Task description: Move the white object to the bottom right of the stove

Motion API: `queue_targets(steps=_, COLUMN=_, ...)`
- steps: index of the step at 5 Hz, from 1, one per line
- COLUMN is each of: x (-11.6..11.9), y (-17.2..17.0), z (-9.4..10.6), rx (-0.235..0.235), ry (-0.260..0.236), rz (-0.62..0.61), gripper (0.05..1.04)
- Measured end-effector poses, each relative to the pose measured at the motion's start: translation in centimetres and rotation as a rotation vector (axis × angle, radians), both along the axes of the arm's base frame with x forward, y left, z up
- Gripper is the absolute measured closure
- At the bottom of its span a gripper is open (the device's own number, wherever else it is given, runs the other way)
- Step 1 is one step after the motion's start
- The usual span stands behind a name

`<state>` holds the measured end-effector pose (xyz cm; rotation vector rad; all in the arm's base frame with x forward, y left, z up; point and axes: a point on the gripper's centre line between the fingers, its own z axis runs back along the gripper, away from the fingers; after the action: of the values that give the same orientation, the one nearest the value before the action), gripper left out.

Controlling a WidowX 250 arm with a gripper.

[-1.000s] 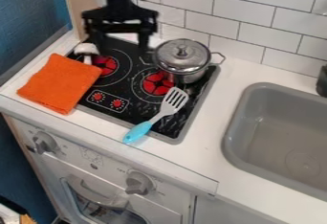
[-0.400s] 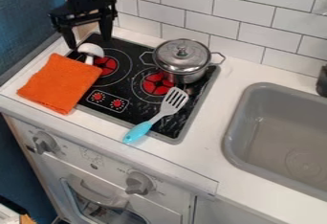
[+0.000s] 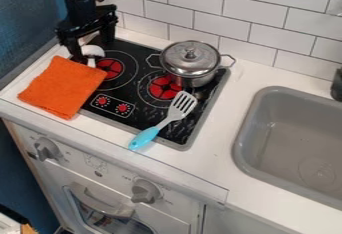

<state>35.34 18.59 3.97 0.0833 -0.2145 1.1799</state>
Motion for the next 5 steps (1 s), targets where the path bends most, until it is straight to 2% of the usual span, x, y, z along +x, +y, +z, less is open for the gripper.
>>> queue_targets(steps=2, x=1.0, y=1.3, z=-1.4, rx=0.006, ry=0.018, rz=0.040, gripper=0.083)
queue_targets(steps=3, x=1.4, y=1.9, z=-2.0, rx=0.011, ry=0.034, rz=0.032, gripper=0.130)
queue_targets(steps=4, x=1.9, y=2.7, z=-2.3, rx=0.055, ry=0.089, rz=0.031, gripper=0.281)
queue_targets(steps=5, x=2.2, y=2.5, z=-2.3, rx=0.055, ry=0.096, rz=0.030, gripper=0.283)
